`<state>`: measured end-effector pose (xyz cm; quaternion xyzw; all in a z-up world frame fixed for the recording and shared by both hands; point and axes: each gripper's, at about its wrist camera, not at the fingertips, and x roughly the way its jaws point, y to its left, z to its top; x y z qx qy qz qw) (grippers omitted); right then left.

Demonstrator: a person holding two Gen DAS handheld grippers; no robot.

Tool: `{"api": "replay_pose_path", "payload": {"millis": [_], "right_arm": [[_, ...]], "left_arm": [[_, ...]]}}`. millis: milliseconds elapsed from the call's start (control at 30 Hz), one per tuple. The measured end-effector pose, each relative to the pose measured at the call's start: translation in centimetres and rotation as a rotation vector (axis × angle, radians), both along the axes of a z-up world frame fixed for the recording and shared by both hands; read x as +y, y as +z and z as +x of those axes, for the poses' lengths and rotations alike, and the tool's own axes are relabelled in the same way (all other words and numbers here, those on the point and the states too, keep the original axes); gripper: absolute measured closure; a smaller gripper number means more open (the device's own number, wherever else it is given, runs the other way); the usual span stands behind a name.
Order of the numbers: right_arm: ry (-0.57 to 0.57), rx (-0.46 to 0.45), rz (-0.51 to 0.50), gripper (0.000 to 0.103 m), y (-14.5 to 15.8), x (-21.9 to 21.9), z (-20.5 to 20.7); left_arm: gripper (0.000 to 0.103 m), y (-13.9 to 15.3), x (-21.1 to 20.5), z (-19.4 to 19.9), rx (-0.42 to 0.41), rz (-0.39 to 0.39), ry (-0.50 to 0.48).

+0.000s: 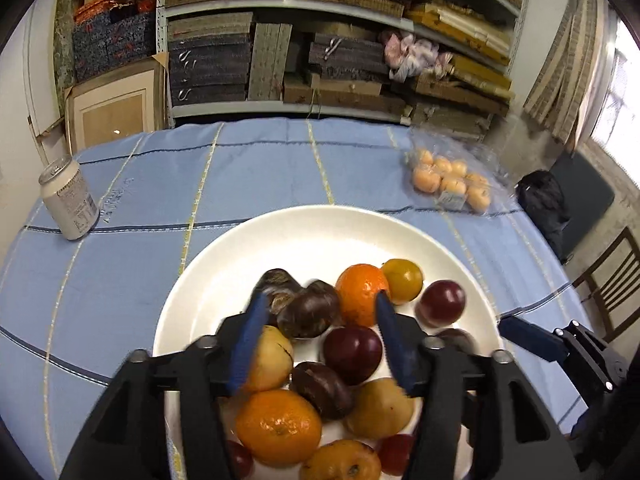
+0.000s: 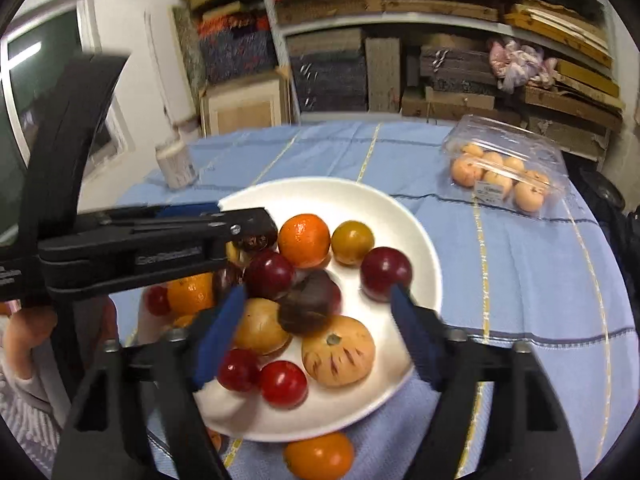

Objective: Organize fruits
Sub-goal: 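Carry both dark fruits onto the white plate and open both tools, then grasp the pale striped fruit with the left tool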

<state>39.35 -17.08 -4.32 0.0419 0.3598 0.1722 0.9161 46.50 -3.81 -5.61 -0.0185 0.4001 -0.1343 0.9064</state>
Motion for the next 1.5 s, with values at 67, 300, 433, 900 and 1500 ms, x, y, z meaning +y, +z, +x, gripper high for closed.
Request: {"api": "replay_pose_path", "payload": {"millis": [67,300,433,900,1500], "right_arm": [[-0.002,-0.003,0.039,0.028,0.6,-1.0,-0.8],[-0.077,-0.029,0.280,0.008,0.8,-5.7,-6.7],[-0.175,0.042,0.367,0.008,-1.5,-8.4,-9.5],[-0.316,0.129,0.580,0.004,-3.5,-12.7,-11.7],[-0.317,0.113,0.564,0.004,-2.8,-12.3,-11.7]], "left_arm": [[0.039,0.7,0.9,-1.1,-0.018,-0.040,0.009],[0.022,1.2,4.5,-8.9,-0.060,-0.139,0.042],[0.019,-1.0,4.5,-13.8,-0.073,-0.086,0.055],[0.015,-3.8,-1.4,-18.1,-0.162,0.204,-0.051],[0.015,-5.1,-2.4,-16.5,-0.112,0.267,-0.013]]}}
